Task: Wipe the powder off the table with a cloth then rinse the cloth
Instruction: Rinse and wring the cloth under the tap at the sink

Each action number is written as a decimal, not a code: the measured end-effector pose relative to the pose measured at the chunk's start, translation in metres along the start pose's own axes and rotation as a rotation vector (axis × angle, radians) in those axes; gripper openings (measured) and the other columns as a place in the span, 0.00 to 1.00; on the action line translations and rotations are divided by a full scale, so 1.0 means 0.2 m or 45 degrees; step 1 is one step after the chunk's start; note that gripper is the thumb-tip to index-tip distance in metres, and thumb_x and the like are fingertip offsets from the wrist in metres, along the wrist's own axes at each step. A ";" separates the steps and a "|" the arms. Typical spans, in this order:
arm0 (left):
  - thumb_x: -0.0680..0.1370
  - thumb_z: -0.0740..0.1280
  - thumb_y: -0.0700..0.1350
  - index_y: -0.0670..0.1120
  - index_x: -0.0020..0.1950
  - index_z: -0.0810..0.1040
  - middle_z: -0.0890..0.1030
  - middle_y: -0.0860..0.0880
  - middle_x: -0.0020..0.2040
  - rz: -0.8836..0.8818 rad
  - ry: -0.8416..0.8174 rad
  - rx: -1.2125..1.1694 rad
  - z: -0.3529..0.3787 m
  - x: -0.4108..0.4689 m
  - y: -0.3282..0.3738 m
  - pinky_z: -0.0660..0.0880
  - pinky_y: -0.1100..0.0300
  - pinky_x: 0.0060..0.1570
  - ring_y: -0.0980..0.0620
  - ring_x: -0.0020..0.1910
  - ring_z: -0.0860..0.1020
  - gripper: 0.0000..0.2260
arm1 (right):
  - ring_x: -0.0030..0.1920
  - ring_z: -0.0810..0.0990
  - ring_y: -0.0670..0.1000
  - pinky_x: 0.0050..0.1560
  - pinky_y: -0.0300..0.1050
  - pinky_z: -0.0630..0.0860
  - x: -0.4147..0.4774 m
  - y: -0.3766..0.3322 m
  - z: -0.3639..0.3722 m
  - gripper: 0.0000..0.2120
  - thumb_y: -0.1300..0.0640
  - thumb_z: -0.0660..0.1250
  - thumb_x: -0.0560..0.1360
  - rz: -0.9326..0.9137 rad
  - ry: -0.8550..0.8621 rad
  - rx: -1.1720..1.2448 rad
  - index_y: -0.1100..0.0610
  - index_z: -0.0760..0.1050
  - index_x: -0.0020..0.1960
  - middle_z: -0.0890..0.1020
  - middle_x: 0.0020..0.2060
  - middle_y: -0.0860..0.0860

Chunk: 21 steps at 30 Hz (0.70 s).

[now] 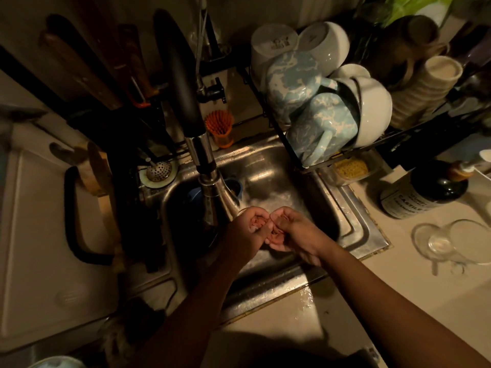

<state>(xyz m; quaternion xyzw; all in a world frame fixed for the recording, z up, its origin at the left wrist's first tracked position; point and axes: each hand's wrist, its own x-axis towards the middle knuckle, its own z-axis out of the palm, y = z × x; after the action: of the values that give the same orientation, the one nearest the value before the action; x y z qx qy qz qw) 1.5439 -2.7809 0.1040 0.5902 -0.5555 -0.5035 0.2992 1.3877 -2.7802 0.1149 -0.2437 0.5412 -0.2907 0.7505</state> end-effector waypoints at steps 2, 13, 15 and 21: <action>0.73 0.70 0.45 0.48 0.50 0.79 0.84 0.49 0.44 0.028 0.001 0.031 0.00 -0.01 -0.01 0.82 0.51 0.45 0.52 0.43 0.84 0.07 | 0.40 0.84 0.53 0.41 0.46 0.84 0.00 0.00 -0.02 0.06 0.62 0.59 0.83 0.056 -0.025 0.057 0.57 0.74 0.56 0.83 0.47 0.59; 0.71 0.64 0.45 0.41 0.43 0.82 0.80 0.41 0.46 0.270 -0.234 0.135 -0.07 -0.01 0.03 0.78 0.56 0.52 0.47 0.48 0.80 0.10 | 0.41 0.85 0.58 0.42 0.51 0.84 -0.03 -0.03 -0.04 0.28 0.40 0.57 0.80 0.439 -0.331 0.305 0.64 0.76 0.62 0.82 0.49 0.64; 0.73 0.64 0.45 0.39 0.44 0.82 0.80 0.42 0.47 0.365 -0.277 0.196 -0.07 0.00 0.00 0.77 0.61 0.52 0.50 0.48 0.80 0.11 | 0.38 0.83 0.55 0.41 0.47 0.82 -0.03 -0.02 0.00 0.22 0.45 0.57 0.83 0.405 -0.307 0.229 0.62 0.77 0.57 0.82 0.46 0.61; 0.73 0.64 0.52 0.54 0.47 0.79 0.83 0.53 0.43 0.150 -0.076 0.271 -0.03 -0.02 -0.11 0.79 0.48 0.50 0.48 0.45 0.82 0.07 | 0.28 0.76 0.48 0.30 0.40 0.73 0.00 0.01 0.03 0.12 0.57 0.59 0.84 -0.006 -0.073 -0.307 0.59 0.78 0.48 0.80 0.35 0.60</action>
<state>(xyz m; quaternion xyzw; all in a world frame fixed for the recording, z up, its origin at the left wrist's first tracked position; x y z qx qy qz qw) 1.5584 -2.7729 0.0864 0.5698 -0.6482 -0.4405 0.2472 1.3936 -2.7782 0.1148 -0.3416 0.5500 -0.2181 0.7302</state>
